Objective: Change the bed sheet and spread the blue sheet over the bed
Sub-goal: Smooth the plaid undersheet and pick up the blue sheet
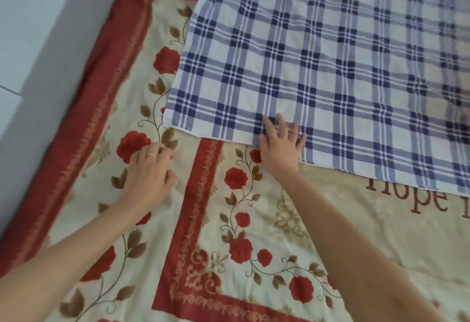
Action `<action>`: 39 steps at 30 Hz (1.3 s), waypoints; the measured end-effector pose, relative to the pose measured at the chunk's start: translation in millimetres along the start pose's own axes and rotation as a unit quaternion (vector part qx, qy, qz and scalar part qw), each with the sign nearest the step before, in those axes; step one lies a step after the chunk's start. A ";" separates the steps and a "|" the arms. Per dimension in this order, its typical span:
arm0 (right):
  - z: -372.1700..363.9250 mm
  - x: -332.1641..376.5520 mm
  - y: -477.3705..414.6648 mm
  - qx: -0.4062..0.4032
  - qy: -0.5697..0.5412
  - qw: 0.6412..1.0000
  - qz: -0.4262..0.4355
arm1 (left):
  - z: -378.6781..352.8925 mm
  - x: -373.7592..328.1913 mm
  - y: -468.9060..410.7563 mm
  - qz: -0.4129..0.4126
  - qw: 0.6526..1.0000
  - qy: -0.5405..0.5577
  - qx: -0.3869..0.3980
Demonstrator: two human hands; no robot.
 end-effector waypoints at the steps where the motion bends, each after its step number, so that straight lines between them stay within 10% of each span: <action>1: -27.2 37.3 0.9 0.050 0.045 0.996 0.056 | 6.1 2.6 -2.5 0.002 1.000 0.000 -0.026; 9: -146.8 219.5 167.5 0.280 0.105 0.803 0.516 | -35.3 61.0 6.5 -0.007 0.992 -0.099 0.077; 12: -100.5 187.0 177.7 0.222 -0.095 0.863 0.444 | -50.4 145.1 74.2 0.070 0.989 -0.109 0.075; 16: -31.8 84.8 108.0 0.023 -0.025 0.988 0.153 | -43.1 180.7 132.1 0.136 0.984 -0.101 0.058; 18: -62.7 65.3 117.9 0.110 0.054 0.990 0.065 | -39.7 175.3 152.6 0.189 0.978 -0.066 0.053; 21: -129.6 98.7 199.6 0.194 0.147 0.953 0.178 | -30.4 159.5 198.6 0.298 0.954 0.025 0.008; 23: -162.0 132.9 271.4 0.235 0.149 0.913 0.298 | -23.3 165.2 244.5 0.458 0.880 0.117 -0.048; 26: -181.4 159.4 343.8 0.297 0.159 0.832 0.442 | -40.8 175.9 321.6 0.728 0.607 0.304 -0.094; 28: -176.3 170.5 368.6 0.341 0.103 0.778 0.518 | -67.9 167.8 336.0 0.757 0.475 0.444 -0.066; 32: -129.7 174.2 343.3 0.299 -0.055 0.800 0.516 | -75.9 191.5 329.8 0.738 0.448 0.501 -0.061; 39: -75.9 145.3 233.0 0.110 -0.015 0.893 0.436 | -83.6 208.6 339.0 0.732 0.391 0.556 -0.041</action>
Point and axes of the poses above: each hand's wrist, its own y-axis away from the middle knuckle, its own z-axis out of the back of the hand, x = y × z, the point moved 10 cm from there along -y, towards the middle knuckle, and after that the axes turned 9 degrees about z, right-handed, at the moved point
